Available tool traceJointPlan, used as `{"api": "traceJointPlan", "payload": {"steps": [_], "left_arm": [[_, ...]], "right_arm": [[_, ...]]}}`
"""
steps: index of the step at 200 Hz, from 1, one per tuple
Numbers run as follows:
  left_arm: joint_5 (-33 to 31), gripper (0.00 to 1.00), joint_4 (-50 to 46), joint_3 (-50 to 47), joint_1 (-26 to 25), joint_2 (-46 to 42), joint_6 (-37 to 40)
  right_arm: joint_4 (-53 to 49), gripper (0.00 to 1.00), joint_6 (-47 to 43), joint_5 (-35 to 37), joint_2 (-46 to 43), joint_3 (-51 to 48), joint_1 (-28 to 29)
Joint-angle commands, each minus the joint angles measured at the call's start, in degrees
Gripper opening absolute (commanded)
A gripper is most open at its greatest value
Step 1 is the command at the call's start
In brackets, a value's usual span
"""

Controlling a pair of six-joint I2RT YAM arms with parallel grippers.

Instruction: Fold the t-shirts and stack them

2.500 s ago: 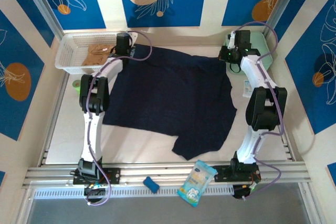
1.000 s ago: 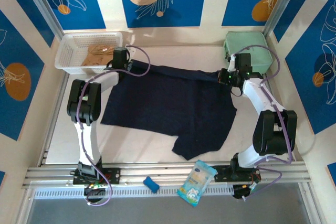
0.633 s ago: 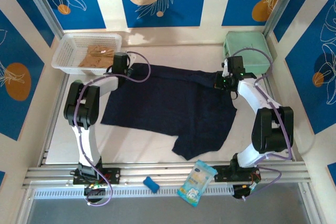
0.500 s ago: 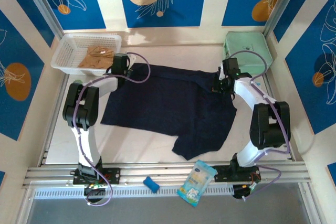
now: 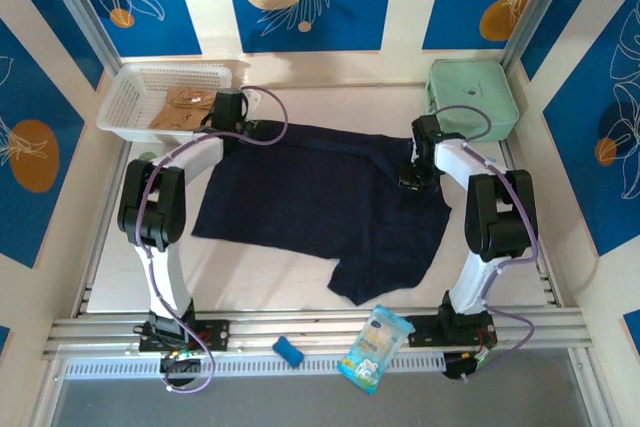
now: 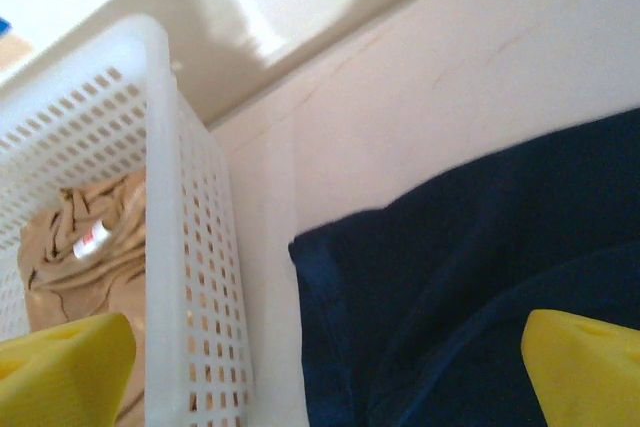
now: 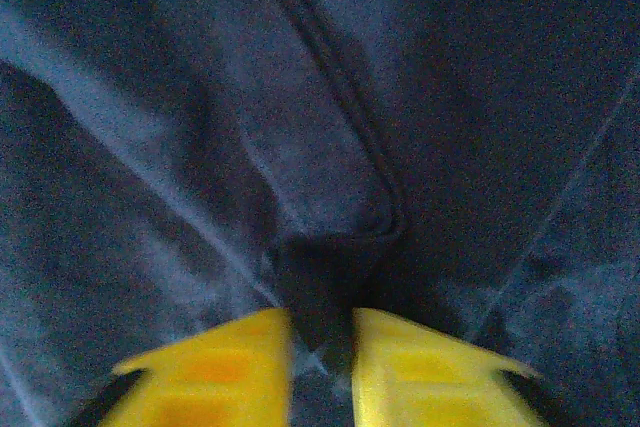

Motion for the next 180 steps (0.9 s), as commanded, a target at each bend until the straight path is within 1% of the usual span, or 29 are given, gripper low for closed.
{"api": "traceJointPlan", "payload": {"steps": [1,11,22,33,44,57,71,86,103,119,136,180], "left_arm": [[1.6,0.99,-3.4,3.9,-2.3,-3.3,-1.8],[1.0,0.99,-4.4,4.9,-3.4,-4.6,-2.1],[0.2,0.99,-5.5,5.8,-4.6,-6.5,-2.6],[-0.4,0.99,-6.9,6.0,-5.9,-9.2,-3.6],[-1.9,0.99,-8.7,5.9,-7.3,-12.1,-5.6],[-2.4,0.99,-11.3,4.8,-8.6,-15.9,-9.7],[-2.3,0.99,-15.9,3.7,-9.5,-19.4,-15.9],[-0.6,1.00,-19.8,1.3,-10.0,-22.7,-22.0],[1.4,1.00,-22.8,-2.2,-10.8,-25.9,-25.9],[2.5,1.00,-24.2,-6.1,-11.9,-28.9,-27.9],[4.0,1.00,-25.7,-9.7,-12.9,-31.7,-29.6],[4.1,1.00,-27.3,-16.7,-14.1,-37.7,-33.2]], "right_arm": [[-6.4,0.43,-1.0,-2.1,-0.6,4.0,0.6],[-8.1,0.55,-1.6,-2.1,-1.6,5.6,0.8],[-9.6,0.66,-2.5,-2.0,-2.9,7.7,1.1],[-10.3,0.69,-3.6,-2.4,-4.1,10.0,1.1],[-9.9,0.70,-5.0,-3.6,-4.1,12.3,1.0],[-8.8,0.68,-6.6,-6.4,-1.8,15.2,0.7],[-8.4,0.56,-8.4,-9.2,3.2,19.2,0.2],[-8.3,0.48,-10.2,-9.8,9.7,24.3,0.0],[-8.8,0.43,-11.7,-9.5,16.8,30.6,-0.2],[-9.2,0.41,-12.5,-9.2,21.1,34.6,-0.5],[-9.0,0.40,-13.1,-8.7,23.7,37.0,-1.0],[-7.2,0.40,-13.3,-10.8,25.3,36.5,-2.5]]}}
